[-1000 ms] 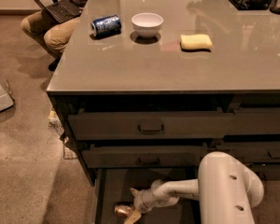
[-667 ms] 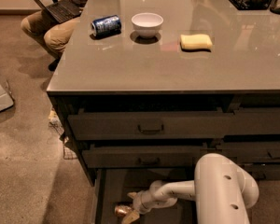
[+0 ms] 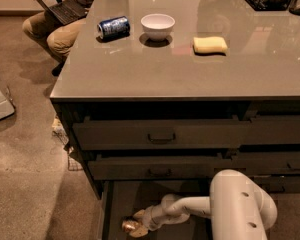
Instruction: Pick orange can from bottom drawer and place on counter
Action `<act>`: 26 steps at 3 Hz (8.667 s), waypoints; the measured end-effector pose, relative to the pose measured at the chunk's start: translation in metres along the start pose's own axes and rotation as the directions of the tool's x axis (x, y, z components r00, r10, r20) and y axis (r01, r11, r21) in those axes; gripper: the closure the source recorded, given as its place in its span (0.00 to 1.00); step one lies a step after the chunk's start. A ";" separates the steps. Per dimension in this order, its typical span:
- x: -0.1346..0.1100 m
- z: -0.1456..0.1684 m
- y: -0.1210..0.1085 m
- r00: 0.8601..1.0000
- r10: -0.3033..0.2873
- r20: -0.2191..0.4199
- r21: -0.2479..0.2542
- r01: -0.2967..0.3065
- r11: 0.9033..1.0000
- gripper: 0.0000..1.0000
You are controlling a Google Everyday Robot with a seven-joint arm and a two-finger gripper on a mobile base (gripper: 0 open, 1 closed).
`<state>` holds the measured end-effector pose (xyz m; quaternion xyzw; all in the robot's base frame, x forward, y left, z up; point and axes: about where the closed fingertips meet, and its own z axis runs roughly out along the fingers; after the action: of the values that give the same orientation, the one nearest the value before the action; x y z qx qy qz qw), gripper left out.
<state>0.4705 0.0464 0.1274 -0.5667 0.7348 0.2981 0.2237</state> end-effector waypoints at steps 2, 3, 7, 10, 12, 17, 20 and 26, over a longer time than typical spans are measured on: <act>-0.055 -0.136 0.027 0.952 -0.182 0.248 0.027 0.181 0.983 1.00; -0.064 -0.197 0.035 0.916 -0.230 0.327 0.022 0.236 0.971 1.00; -0.117 -0.334 0.067 0.792 -0.452 0.410 0.189 0.411 0.892 1.00; -0.169 -0.431 0.054 0.757 -0.576 0.307 0.290 0.503 0.815 1.00; -0.174 -0.556 0.068 0.657 -0.714 0.244 0.488 0.553 0.675 1.00; -0.255 -0.783 0.018 0.501 -0.865 0.012 0.667 0.641 0.380 1.00; -0.336 -0.832 -0.057 0.510 -0.859 -0.035 0.564 0.720 0.405 1.00; -0.391 -0.753 -0.126 0.611 -0.787 0.083 0.417 0.696 0.584 1.00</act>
Offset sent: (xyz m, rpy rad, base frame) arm -0.0150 -0.1230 0.2116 0.3555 -0.2650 0.0428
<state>0.6999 -0.2237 0.9085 -0.7304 0.4312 0.1139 0.5173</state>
